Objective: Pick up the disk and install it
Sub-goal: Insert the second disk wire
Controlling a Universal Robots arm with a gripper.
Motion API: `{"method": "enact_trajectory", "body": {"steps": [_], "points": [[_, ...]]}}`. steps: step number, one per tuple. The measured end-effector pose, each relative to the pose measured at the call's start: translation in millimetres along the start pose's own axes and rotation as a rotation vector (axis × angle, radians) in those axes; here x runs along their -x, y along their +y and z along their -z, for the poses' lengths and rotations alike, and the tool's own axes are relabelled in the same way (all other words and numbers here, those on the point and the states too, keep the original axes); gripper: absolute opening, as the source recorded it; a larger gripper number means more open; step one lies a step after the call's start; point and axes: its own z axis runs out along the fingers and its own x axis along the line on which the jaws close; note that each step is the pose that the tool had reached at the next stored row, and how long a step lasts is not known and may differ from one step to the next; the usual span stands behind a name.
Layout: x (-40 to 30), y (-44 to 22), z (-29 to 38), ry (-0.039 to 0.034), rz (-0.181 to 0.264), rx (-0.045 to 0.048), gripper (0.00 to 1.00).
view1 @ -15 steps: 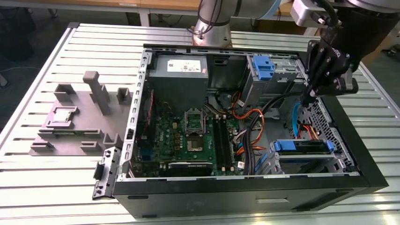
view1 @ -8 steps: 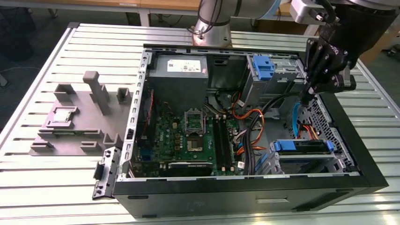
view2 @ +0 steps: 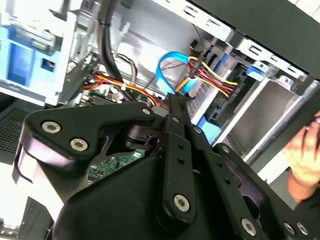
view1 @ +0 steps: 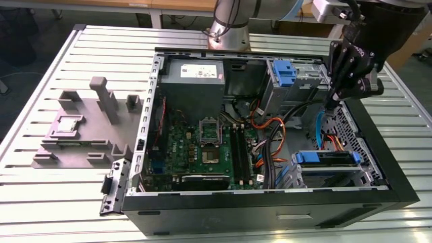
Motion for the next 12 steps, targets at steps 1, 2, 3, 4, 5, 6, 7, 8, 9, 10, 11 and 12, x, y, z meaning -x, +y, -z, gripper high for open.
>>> {"method": "enact_trajectory", "body": {"steps": [1, 2, 3, 4, 5, 6, 7, 8, 9, 10, 11, 12], "points": [[0.0, 0.0, -0.2, 0.0142, 0.0, -0.001, 0.1], [0.2, 0.0, -0.6, 0.0264, 0.001, -0.0019, 0.11], [0.3, 0.0, -1.2, 0.0348, 0.001, -0.0024, 0.16], [0.3, 0.0, -2.0, 0.0403, 0.001, -0.0029, 0.16], [0.5, -0.1, -2.6, 0.0447, 0.001, -0.0032, 0.16], [0.7, -0.1, -3.1, 0.049, 0.001, -0.0035, 0.24], [0.9, -0.1, -3.6, 0.0533, 0.001, -0.0038, 0.24], [1.2, -0.2, -4.3, 0.0553, 0.001, -0.0039, 0.24], [1.4, -0.4, -5.1, 0.0554, 0.001, -0.004, 0.24], [1.6, -0.5, -5.9, 0.0553, 0.001, -0.004, 0.24], [1.7, -0.5, -6.9, 0.0554, 0.001, -0.004, 0.24], [1.7, -0.5, -8.0, 0.0555, 0.001, -0.004, 0.24]]}}
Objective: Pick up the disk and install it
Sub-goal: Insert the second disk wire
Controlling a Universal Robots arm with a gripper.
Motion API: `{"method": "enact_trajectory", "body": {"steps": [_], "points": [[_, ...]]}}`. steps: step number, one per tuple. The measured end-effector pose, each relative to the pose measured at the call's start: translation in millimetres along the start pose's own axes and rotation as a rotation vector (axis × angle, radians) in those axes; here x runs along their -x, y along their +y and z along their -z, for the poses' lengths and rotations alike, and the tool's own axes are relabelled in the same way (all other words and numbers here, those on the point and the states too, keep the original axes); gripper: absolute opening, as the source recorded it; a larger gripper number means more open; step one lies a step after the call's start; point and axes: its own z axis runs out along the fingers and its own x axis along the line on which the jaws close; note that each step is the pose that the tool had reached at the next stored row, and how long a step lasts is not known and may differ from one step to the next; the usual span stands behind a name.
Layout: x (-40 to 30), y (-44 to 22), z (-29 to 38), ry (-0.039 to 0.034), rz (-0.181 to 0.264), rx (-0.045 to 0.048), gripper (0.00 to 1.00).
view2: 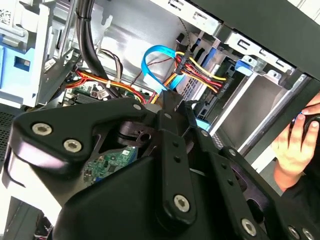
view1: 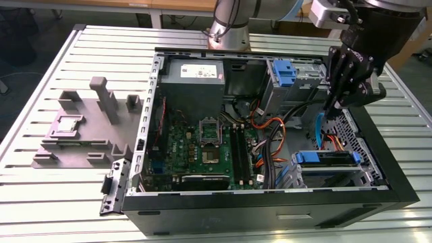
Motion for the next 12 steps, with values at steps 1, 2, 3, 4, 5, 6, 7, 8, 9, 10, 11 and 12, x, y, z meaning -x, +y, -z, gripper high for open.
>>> {"method": "enact_trajectory", "body": {"steps": [1, 2, 3, 4, 5, 6, 7, 8, 9, 10, 11, 12], "points": [[0.2, 0.0, -1.3, -0.0001, 0.0, 0.0, 0.24], [0.3, 0.0, -2.6, -0.0001, 0.0, 0.0, 0.24], [0.5, 0.0, -3.7, 0.0, 0.0, 0.0, 0.24], [0.6, 0.1, -4.4, -0.0005, 0.0, 0.0, 0.24], [0.6, 0.1, -4.6, -0.0008, 0.0, 0.0001, 0.24], [0.6, 0.1, -4.7, -0.0007, 0.0, 0.0001, 0.24], [0.6, 0.1, -4.8, -0.0008, 0.0, 0.0001, 0.24], [0.7, 0.1, -4.9, -0.001, 0.0, 0.0001, 0.24], [0.7, 0.1, -4.9, -0.001, 0.0, 0.0001, 0.24], [0.8, 0.1, -5.0, -0.0011, 0.0, 0.0001, 0.25], [0.8, 0.1, -5.0, -0.0011, 0.0, 0.0001, 0.25], [0.8, 0.1, -5.0, -0.0013, 0.0, 0.0001, 0.31]]}}
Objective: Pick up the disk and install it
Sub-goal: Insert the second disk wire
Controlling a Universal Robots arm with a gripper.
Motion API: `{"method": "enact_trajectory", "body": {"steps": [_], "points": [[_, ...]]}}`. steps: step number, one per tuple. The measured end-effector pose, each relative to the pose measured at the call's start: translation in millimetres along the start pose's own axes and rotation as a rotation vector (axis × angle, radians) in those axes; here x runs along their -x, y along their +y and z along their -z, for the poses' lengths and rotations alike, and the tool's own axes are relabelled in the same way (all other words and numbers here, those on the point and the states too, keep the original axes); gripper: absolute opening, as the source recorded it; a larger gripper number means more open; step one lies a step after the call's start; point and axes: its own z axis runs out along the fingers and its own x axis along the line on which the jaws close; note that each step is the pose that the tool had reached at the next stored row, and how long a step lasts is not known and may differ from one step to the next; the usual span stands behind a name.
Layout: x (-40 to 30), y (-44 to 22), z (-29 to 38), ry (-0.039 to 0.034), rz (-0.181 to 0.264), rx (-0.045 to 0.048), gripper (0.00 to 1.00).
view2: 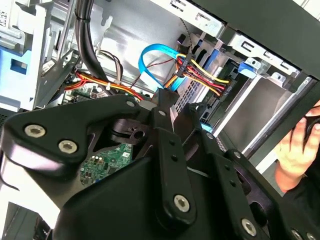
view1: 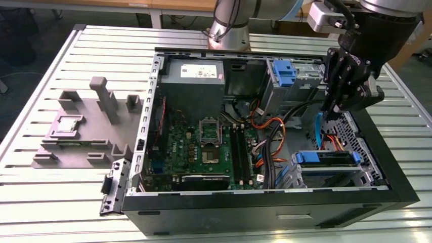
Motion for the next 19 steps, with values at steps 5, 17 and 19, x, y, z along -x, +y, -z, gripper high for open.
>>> {"method": "enact_trajectory", "body": {"steps": [5, 17, 19], "points": [[-0.2, 0.0, 2.0, -0.0205, 0.0, 0.0016, 0.31], [-0.6, -0.2, 9.5, -0.0267, 0.0, 0.0048, 0.31], [0.5, -0.2, 9.7, -0.0267, 0.0, 0.0049, 0.31]]}}
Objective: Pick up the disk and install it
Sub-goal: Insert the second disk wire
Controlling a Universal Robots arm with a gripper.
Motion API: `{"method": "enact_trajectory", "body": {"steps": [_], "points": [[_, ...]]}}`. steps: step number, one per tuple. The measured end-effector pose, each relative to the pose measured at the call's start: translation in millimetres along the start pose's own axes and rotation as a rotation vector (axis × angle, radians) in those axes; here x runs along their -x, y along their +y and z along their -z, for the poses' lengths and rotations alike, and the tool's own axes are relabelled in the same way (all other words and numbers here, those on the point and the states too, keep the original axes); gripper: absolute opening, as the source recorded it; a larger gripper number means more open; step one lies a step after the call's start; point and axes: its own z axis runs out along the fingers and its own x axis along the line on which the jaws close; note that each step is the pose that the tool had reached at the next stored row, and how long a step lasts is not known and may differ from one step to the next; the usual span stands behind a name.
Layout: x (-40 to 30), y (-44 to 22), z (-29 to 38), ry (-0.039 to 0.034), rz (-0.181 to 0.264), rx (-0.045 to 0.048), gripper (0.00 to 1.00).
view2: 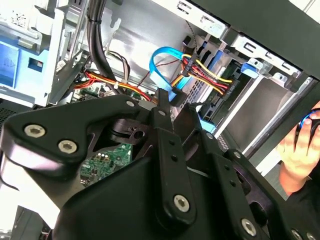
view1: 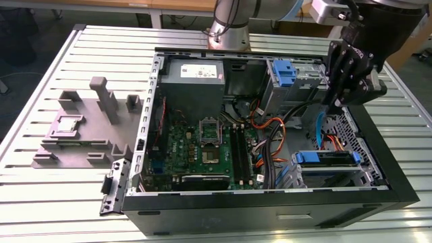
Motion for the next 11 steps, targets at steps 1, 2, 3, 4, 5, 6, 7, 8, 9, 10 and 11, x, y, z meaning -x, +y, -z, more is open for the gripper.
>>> {"method": "enact_trajectory", "body": {"steps": [1, 2, 3, 4, 5, 6, 7, 8, 9, 10, 11], "points": [[1.1, 0.1, 0.1, 0.0001, 0.0, 0.0, 0.31], [2.9, 0.2, 0.3, 0.0007, 0.0, 0.0, 0.31], [5.3, 0.3, 0.5, 0.0018, -0.001, 0.0, 0.31], [7.6, 0.4, 0.7, 0.003, -0.002, -0.0001, 0.31], [9.2, 0.3, 0.9, 0.0044, -0.004, 0.0001, 0.31], [10.1, 0.0, 0.8, 0.0062, -0.008, 0.0003, 0.31], [10.5, -0.4, 0.5, 0.0086, -0.012, 0.0006, 0.31], [10.9, -0.7, -0.2, 0.0123, -0.017, 0.0008, 0.31], [11.2, -1.0, -0.9, 0.0166, -0.021, 0.001, 0.31], [11.6, -1.5, -1.7, 0.02, -0.025, 0.0011, 0.31], [11.9, -1.9, -2.6, 0.0226, -0.029, 0.0013, 0.31]]}}
